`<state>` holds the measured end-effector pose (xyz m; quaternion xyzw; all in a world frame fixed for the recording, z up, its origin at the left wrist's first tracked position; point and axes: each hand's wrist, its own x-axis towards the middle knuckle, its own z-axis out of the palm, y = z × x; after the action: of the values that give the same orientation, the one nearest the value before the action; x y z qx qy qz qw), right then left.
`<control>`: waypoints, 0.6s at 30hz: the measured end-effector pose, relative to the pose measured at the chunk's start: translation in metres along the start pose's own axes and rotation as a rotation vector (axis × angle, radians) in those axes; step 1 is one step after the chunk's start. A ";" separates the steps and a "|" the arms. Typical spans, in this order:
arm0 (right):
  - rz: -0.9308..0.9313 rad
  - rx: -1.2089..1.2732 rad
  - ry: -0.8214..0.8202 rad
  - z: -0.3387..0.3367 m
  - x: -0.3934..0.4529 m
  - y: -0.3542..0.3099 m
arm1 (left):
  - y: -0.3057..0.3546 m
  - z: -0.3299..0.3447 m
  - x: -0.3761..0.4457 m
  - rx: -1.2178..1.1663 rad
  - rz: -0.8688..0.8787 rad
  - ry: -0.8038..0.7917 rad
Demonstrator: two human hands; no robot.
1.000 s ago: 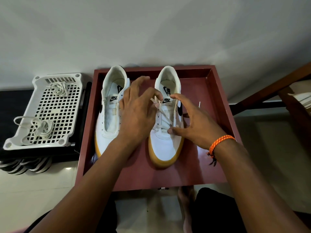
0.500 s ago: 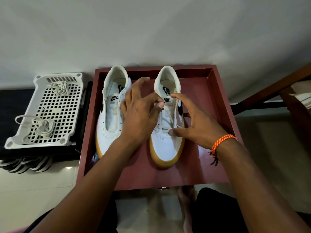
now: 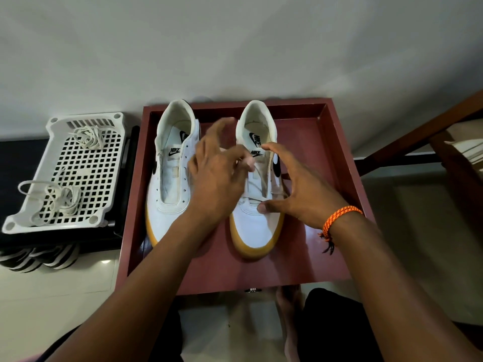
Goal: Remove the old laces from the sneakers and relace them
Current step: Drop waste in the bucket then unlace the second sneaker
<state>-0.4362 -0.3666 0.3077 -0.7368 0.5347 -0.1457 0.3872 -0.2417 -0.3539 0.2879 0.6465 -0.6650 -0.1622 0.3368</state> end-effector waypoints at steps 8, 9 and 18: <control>-0.013 0.020 0.001 0.001 0.001 0.001 | -0.004 0.006 -0.010 0.179 0.208 -0.201; -0.014 0.026 0.000 0.002 0.001 0.001 | -0.005 0.009 -0.012 0.175 0.221 -0.224; -0.007 0.000 0.008 0.002 0.002 0.003 | -0.010 -0.006 0.006 -0.224 0.127 -0.125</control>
<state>-0.4363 -0.3678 0.3043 -0.7380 0.5337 -0.1501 0.3846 -0.2301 -0.3595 0.2875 0.5500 -0.7022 -0.2537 0.3742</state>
